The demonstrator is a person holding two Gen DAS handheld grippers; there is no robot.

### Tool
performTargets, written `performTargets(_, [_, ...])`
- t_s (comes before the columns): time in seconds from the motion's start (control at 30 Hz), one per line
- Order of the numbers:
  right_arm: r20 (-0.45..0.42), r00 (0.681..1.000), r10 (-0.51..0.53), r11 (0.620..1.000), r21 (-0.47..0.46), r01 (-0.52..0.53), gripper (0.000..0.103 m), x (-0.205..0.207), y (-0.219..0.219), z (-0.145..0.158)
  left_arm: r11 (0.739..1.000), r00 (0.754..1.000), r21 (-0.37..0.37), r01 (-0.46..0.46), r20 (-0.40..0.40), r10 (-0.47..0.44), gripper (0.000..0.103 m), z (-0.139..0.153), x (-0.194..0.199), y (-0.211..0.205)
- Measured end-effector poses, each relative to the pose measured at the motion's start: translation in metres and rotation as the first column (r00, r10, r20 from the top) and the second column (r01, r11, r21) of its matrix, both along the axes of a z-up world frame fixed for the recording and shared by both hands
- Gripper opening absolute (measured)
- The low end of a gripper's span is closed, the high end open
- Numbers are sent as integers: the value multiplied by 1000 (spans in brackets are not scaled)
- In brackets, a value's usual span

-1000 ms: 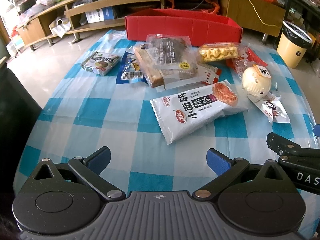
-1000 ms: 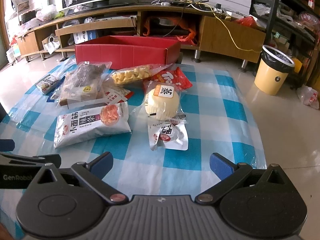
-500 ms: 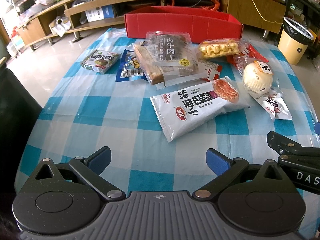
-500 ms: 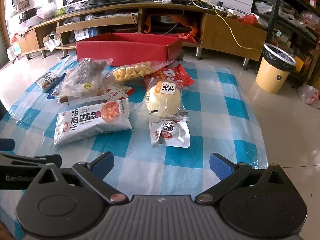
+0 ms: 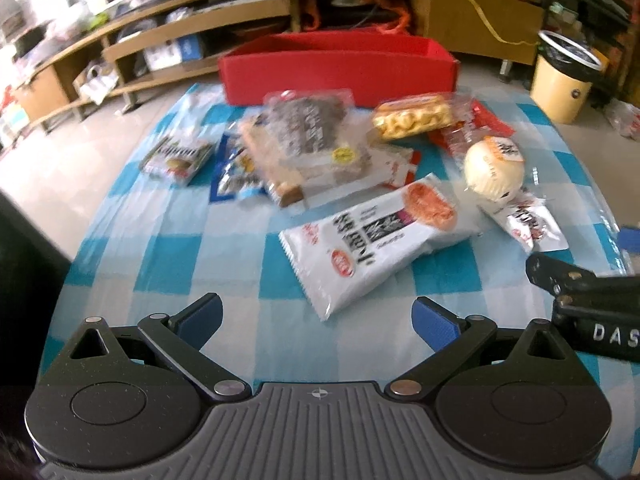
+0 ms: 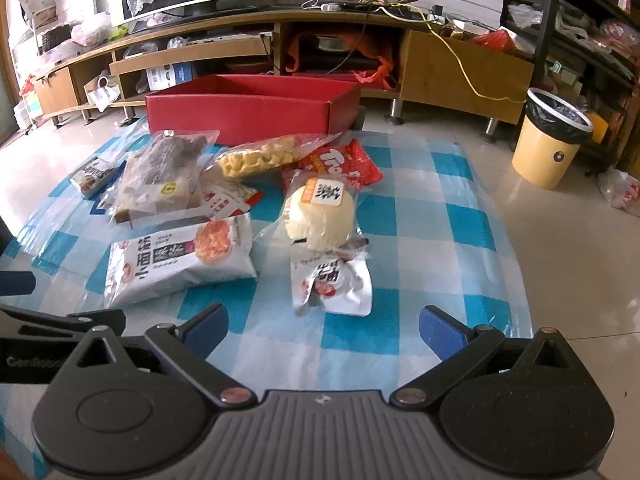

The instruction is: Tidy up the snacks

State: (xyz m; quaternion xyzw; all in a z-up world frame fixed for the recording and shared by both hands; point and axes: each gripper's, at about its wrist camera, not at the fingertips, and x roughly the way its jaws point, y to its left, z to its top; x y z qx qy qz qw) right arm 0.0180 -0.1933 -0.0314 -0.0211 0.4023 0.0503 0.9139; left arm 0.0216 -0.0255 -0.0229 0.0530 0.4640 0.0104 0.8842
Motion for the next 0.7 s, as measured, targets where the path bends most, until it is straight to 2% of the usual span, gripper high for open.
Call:
performTargets(0.17, [0,1000,-4,1000,17,4,101,19,-10,8,986,987,43,158,29,-159,103,3,12,-13])
performTargets(0.3, [-17,1000,11,1000,26,-11,101,39,-16,11,955,956,71,289,20,-292,103,-4,25,-25])
performTargets(0.43, [-35,998,45,999,20,-45,101,60,-17,10,917,918,37,397,-9,-397,103,-13,42,-30])
performTargets(0.57, [-68,995,78,996,38,-76,101,84,-18,6,886,887,33,462,-39,-461,103,-24,59,-34])
performTargets(0.7, [-112,989,100,994,57,-94,101,107,-17,-3,874,872,-1,486,-60,-485,103,-35,72,-39])
